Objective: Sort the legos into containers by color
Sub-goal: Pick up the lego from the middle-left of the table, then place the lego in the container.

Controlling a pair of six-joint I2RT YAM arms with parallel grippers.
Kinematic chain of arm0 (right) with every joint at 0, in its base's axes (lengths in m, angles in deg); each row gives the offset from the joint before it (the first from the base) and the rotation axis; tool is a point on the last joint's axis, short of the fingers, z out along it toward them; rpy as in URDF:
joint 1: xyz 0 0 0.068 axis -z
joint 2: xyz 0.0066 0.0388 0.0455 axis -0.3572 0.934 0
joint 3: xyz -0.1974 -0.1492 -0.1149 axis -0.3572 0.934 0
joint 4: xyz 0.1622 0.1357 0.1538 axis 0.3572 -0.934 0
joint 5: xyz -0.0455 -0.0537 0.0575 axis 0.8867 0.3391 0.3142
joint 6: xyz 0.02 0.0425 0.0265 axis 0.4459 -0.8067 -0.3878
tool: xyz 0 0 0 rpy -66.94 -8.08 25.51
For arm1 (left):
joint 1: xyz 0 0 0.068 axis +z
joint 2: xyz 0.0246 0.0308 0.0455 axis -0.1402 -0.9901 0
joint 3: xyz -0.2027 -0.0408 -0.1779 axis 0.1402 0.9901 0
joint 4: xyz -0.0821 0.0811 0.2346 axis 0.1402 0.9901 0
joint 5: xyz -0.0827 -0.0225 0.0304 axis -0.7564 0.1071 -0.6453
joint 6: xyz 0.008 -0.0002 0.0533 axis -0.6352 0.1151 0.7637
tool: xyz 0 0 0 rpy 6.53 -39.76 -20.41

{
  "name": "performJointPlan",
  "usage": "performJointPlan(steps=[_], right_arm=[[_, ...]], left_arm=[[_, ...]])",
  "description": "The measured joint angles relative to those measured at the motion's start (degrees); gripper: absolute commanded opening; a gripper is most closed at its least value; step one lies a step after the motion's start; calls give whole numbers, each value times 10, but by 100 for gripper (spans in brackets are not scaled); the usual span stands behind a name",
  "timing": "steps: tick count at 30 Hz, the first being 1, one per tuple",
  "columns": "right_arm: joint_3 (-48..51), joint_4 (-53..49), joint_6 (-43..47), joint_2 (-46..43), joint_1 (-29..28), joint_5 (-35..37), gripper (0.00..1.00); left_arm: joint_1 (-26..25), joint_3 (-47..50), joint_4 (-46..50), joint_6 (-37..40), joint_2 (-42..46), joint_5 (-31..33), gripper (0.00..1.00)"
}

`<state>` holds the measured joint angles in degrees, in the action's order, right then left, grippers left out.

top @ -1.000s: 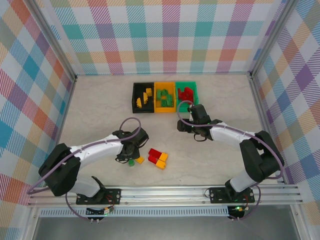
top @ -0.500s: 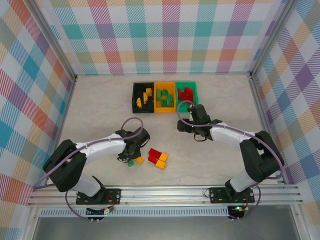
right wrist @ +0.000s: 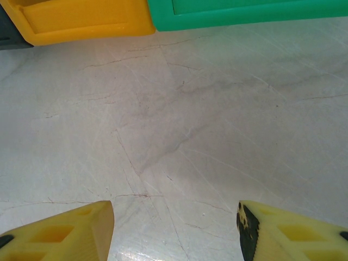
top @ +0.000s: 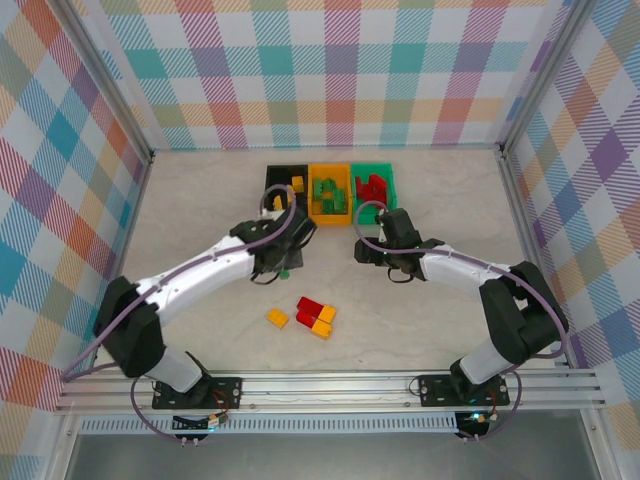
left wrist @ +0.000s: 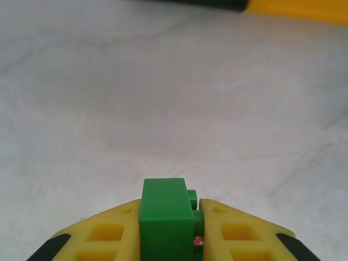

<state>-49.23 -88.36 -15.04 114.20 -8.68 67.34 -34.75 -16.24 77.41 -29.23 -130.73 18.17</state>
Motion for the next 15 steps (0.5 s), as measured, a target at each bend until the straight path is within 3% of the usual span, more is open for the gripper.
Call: performJointPlan(steps=[8,15], right_arm=[[0,9,0,-12,0,1,62],[0,13,0,-19,0,5,62]], left_arm=[[28,-289,7,93,-229,-50,25],[57,-546,51,149,-403,-51,27]])
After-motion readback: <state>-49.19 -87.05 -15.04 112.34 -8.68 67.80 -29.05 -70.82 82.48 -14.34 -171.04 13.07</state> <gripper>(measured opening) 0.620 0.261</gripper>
